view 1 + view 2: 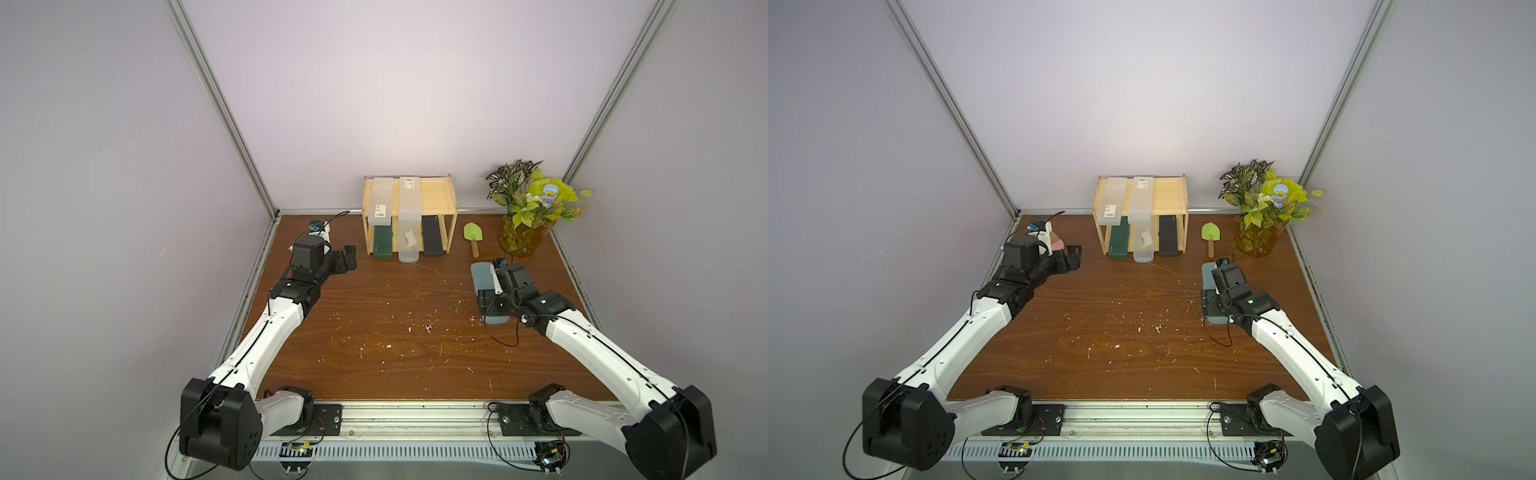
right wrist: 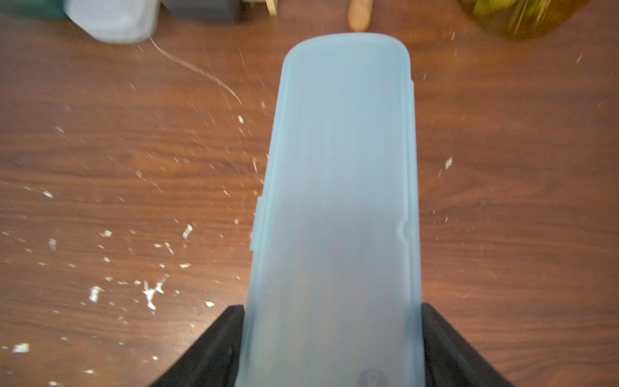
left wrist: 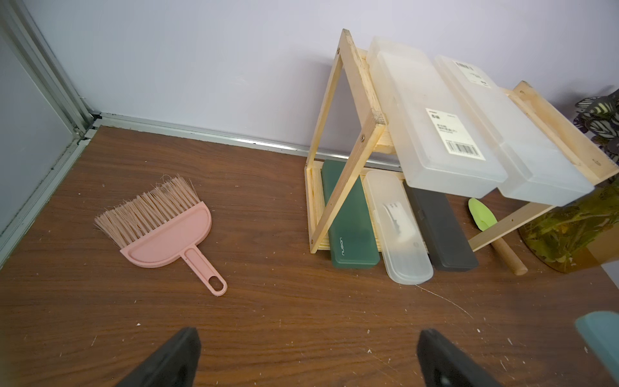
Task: Remove the pencil cases from the shelf
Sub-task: Place the pencil case at the center of the board.
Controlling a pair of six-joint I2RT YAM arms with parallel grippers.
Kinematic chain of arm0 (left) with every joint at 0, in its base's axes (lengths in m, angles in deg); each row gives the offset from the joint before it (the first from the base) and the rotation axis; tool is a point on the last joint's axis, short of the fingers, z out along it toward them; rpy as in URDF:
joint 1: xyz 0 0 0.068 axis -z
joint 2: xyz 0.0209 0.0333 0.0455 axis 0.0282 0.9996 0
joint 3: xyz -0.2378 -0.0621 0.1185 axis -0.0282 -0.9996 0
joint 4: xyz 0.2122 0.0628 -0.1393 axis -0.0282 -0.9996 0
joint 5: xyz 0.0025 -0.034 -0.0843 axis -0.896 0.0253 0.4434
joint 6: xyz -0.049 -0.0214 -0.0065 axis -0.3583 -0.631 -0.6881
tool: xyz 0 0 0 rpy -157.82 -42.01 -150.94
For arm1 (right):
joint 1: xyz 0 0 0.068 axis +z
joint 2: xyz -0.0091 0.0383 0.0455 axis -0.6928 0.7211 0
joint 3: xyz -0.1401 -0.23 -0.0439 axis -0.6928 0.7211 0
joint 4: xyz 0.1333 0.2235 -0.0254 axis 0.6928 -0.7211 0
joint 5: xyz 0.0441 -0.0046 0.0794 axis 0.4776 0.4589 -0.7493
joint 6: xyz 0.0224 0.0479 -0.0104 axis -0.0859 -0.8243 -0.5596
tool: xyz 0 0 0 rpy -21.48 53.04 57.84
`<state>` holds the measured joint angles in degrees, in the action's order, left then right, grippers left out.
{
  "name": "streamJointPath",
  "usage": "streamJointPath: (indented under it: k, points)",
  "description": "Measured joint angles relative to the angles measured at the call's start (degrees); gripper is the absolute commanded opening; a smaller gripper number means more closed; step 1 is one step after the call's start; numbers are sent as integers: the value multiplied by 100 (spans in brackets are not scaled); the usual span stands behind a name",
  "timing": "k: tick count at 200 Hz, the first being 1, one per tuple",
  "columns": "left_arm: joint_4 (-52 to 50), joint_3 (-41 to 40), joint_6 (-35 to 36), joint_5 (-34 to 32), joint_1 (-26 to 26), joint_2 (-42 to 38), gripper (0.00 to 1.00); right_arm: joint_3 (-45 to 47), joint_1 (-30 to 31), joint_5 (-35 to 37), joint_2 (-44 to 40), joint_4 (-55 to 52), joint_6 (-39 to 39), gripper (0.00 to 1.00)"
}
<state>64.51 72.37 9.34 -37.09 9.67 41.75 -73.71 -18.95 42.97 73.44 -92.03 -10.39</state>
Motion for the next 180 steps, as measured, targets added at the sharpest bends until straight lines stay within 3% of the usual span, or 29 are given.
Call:
streamJointPath:
  k: [29,70,134,180]
  points:
    - [133,-122,-79,44,0,11,100,743,-2,-208,184,413,-291,71]
    - [262,-271,-131,92,0,22,100,1043,-17,-203,527,1091,-444,73]
    - [358,-398,-144,98,0,48,100,1182,-28,-149,1207,1523,-542,99]
    - [455,-437,-219,111,0,151,100,973,-68,-11,1530,1700,-509,99]
